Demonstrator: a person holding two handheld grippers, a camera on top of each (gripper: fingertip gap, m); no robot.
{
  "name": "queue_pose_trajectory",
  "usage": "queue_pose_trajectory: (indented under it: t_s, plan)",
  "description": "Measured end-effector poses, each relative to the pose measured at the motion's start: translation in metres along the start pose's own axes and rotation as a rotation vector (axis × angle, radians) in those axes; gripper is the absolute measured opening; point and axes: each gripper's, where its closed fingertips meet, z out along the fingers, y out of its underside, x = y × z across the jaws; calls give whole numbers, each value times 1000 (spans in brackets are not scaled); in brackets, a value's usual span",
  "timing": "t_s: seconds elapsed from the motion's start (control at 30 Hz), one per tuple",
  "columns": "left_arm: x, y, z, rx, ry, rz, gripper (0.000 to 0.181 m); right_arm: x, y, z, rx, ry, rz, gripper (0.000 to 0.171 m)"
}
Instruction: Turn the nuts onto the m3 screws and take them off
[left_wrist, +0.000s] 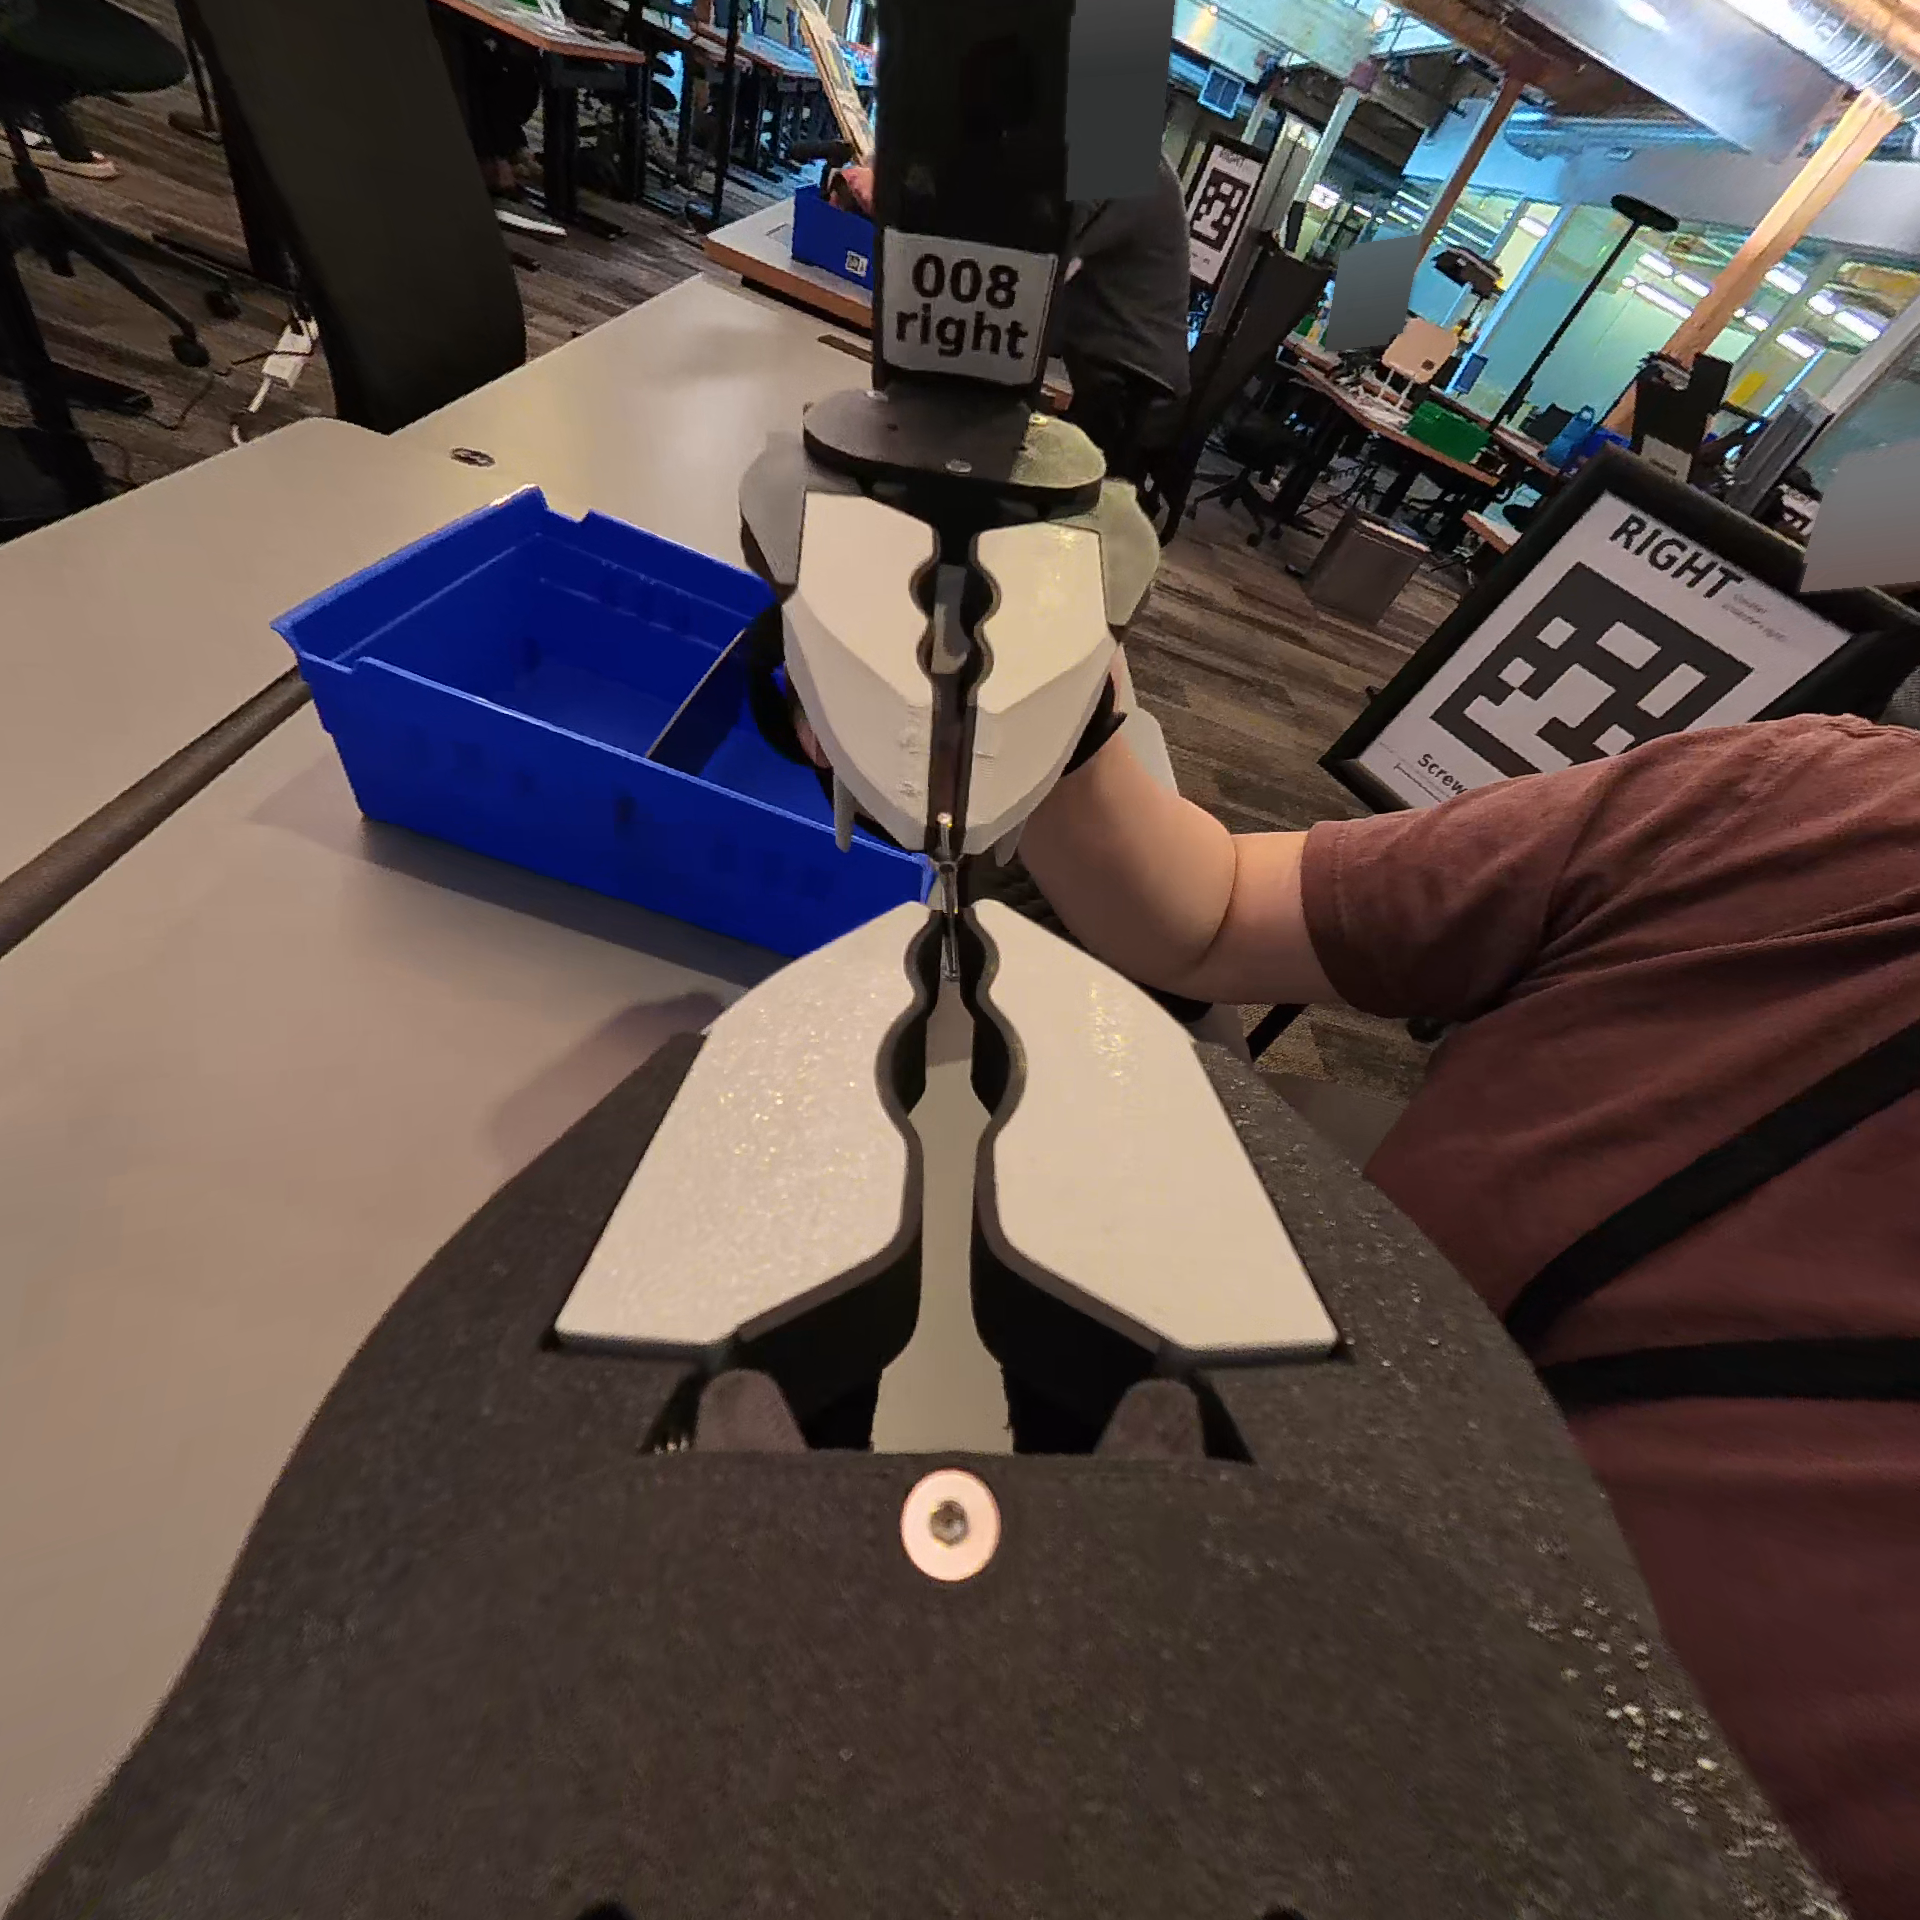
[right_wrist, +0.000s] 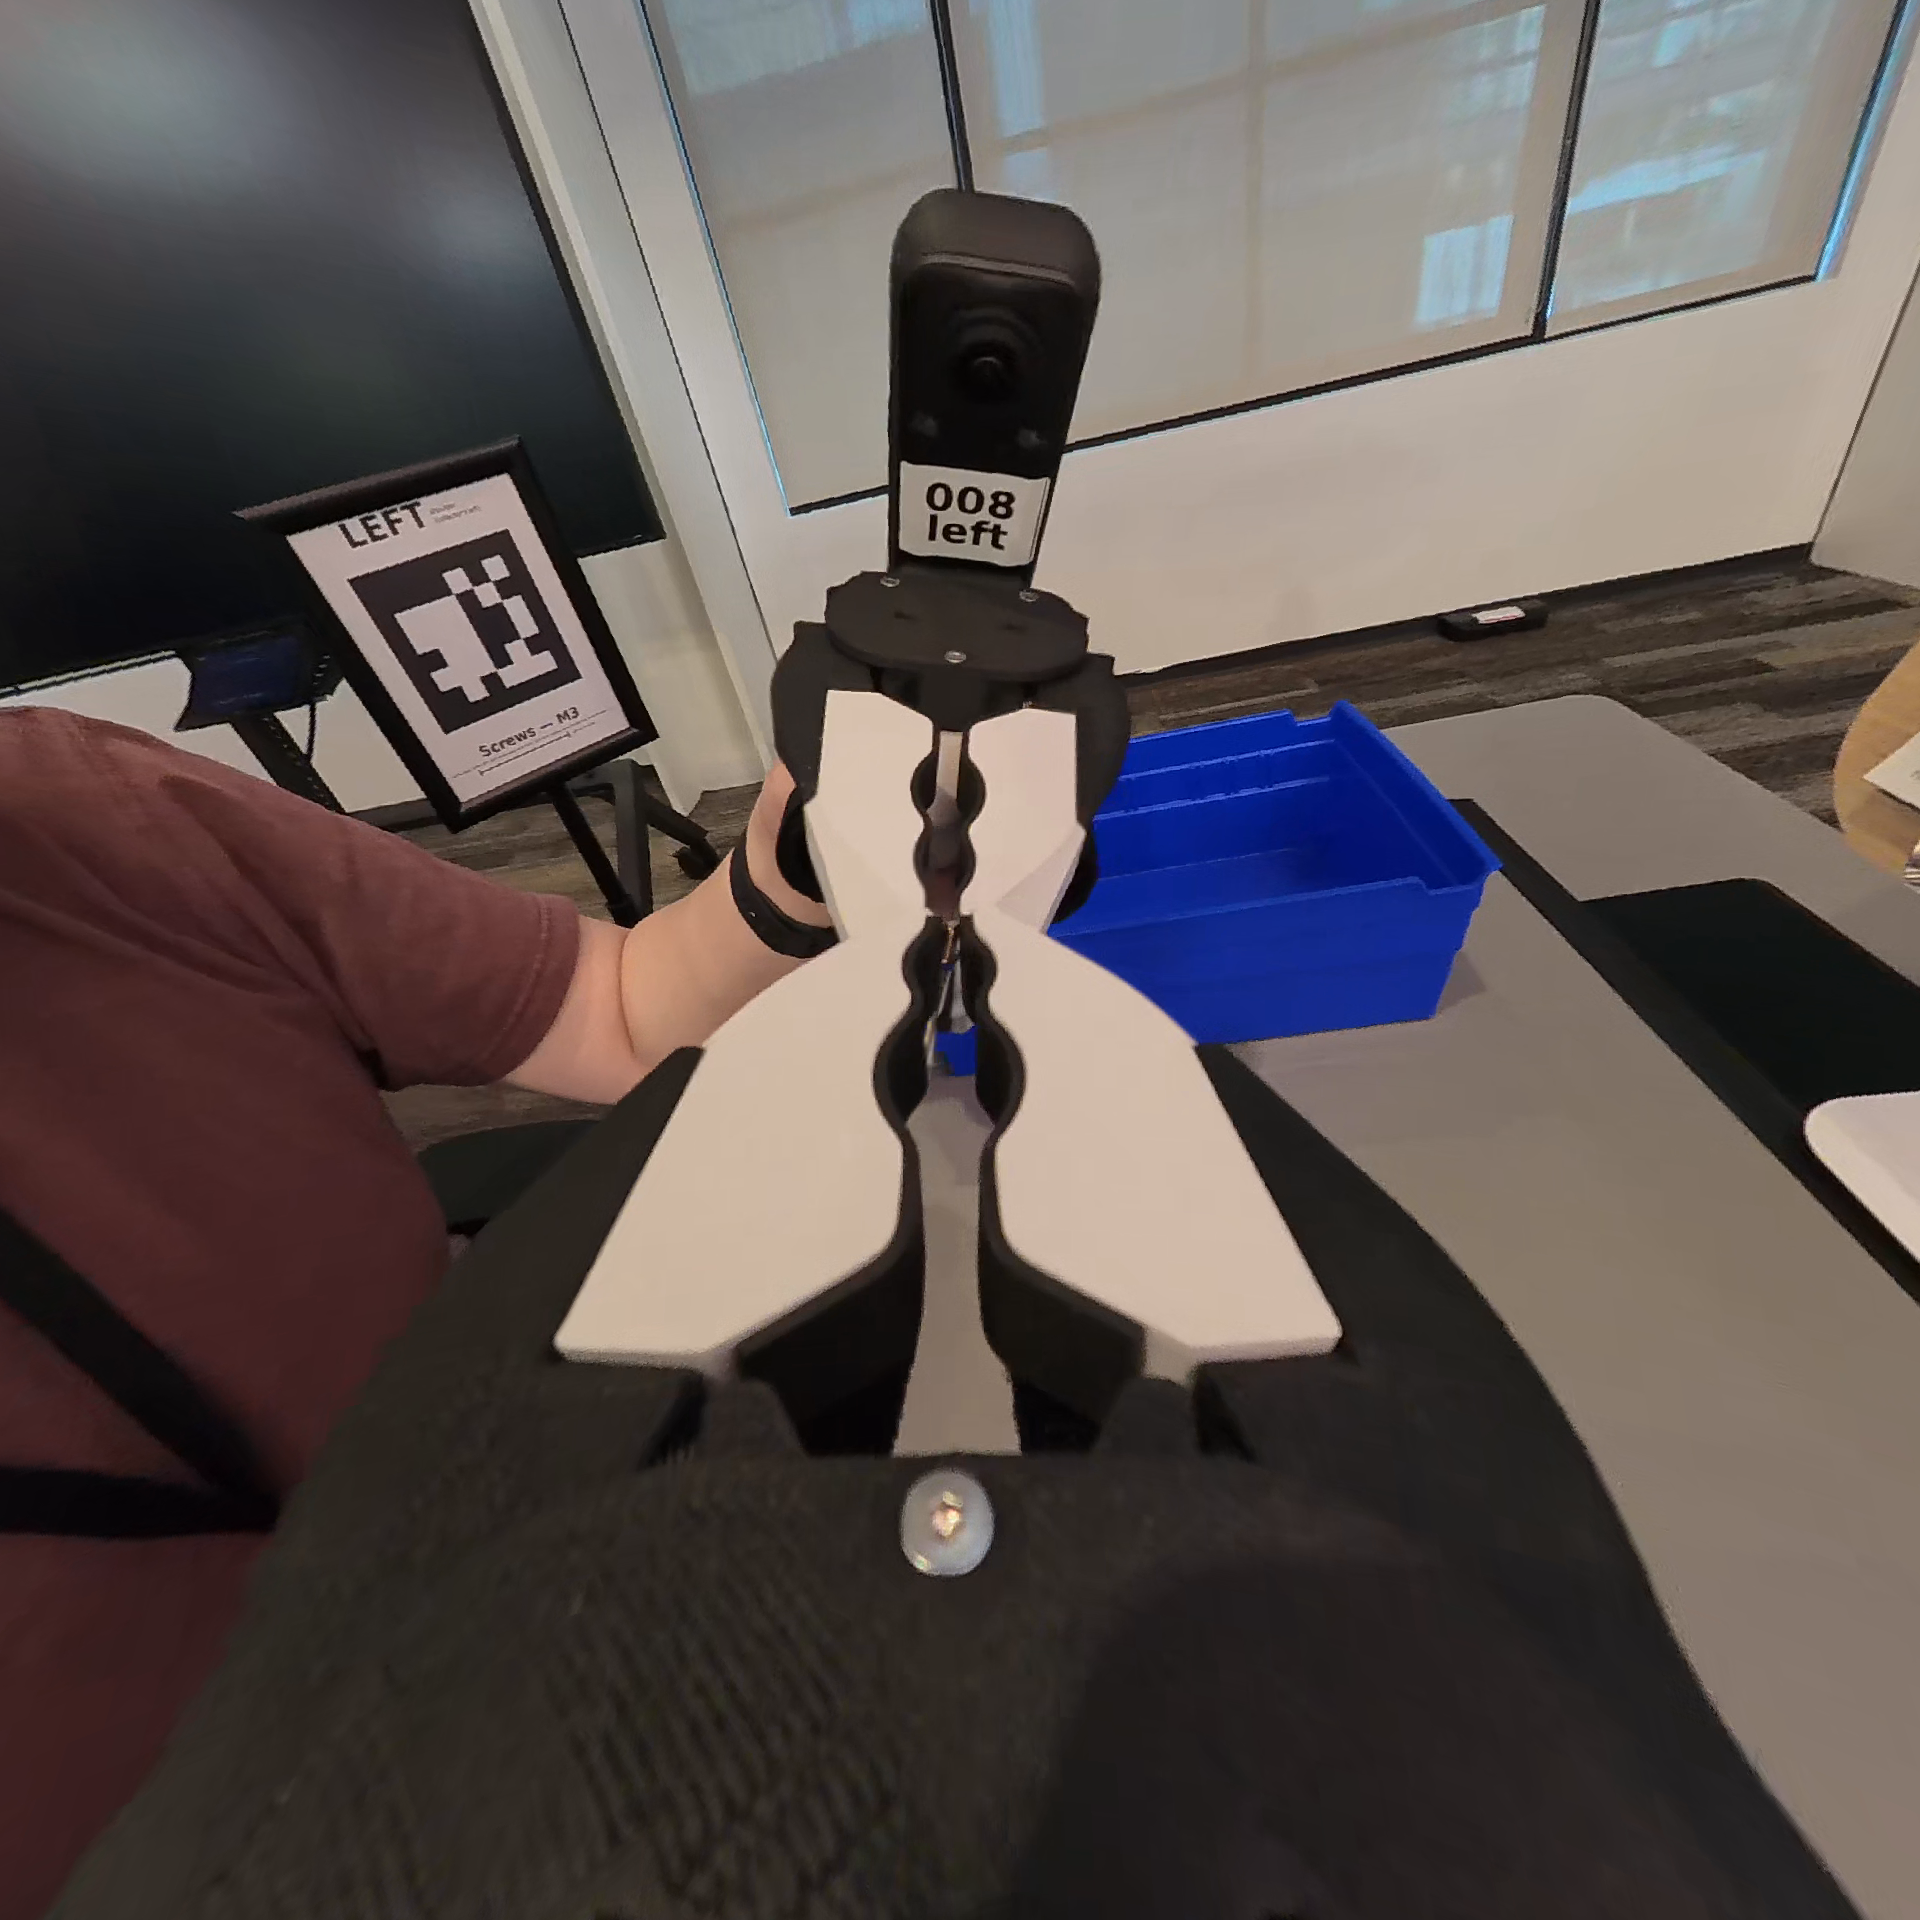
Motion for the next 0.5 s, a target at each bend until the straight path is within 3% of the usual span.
queue_pose_trajectory:
  t_s: [0.2, 0.5]
  plan:
    - [3, -11, -2, 92, 71, -59, 10, 0, -4, -1, 44, -36, 65, 3]
    - [1, -10, 6, 126, 115, -111, 2, 2, -8, -3, 99, -66, 116, 3]
